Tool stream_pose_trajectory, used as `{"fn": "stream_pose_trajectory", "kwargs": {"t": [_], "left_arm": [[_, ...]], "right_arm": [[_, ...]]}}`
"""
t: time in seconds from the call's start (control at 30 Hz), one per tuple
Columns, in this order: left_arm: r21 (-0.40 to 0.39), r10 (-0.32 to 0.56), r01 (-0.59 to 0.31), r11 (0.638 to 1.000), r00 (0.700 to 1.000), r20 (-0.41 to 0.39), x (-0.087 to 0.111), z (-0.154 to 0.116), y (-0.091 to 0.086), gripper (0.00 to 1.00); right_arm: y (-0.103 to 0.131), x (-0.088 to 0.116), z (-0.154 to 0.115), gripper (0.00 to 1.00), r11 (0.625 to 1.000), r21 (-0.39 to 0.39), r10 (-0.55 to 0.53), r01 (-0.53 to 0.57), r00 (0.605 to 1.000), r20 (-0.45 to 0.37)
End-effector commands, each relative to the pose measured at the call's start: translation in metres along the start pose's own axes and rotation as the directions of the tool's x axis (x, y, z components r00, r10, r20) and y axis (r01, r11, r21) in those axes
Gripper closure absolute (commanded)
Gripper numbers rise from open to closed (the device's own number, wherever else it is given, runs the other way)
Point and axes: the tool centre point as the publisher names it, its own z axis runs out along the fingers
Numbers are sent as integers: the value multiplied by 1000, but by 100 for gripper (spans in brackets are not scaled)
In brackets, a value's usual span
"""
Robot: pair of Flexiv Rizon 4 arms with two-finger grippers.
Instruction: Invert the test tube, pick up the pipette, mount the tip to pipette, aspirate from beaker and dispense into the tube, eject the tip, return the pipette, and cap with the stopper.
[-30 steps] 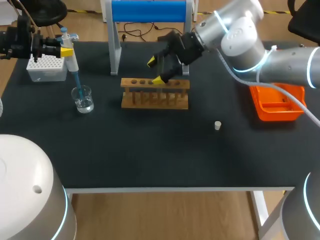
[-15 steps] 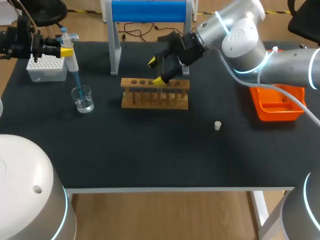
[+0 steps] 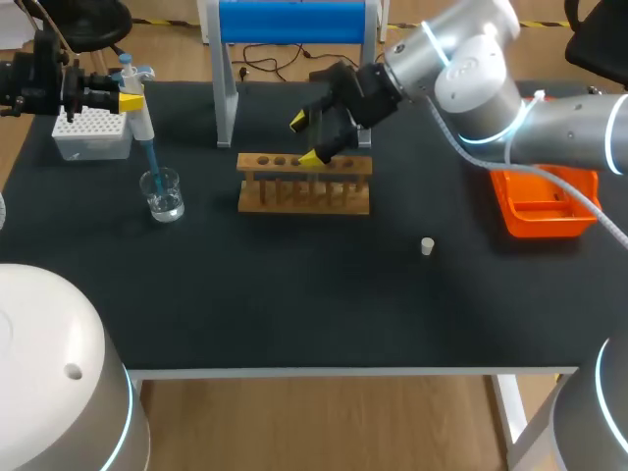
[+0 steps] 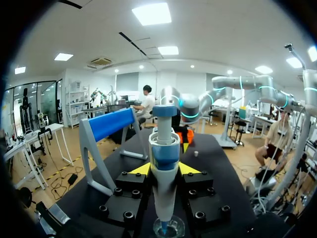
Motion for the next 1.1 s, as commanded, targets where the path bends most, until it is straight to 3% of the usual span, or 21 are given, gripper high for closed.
{"fn": "stream_pose_trajectory", "kwargs": {"t": [0.03,1.1], "left_arm": [[-1,0,0,1000,1000,0,0,0,-1,100],[-1,0,0,1000,1000,0,0,0,-1,100]], "right_arm": [[4,0,0,0,1000,13,-1,1,1000,-3],[2,2,-9,0,999,38,-4,3,1000,14]]}}
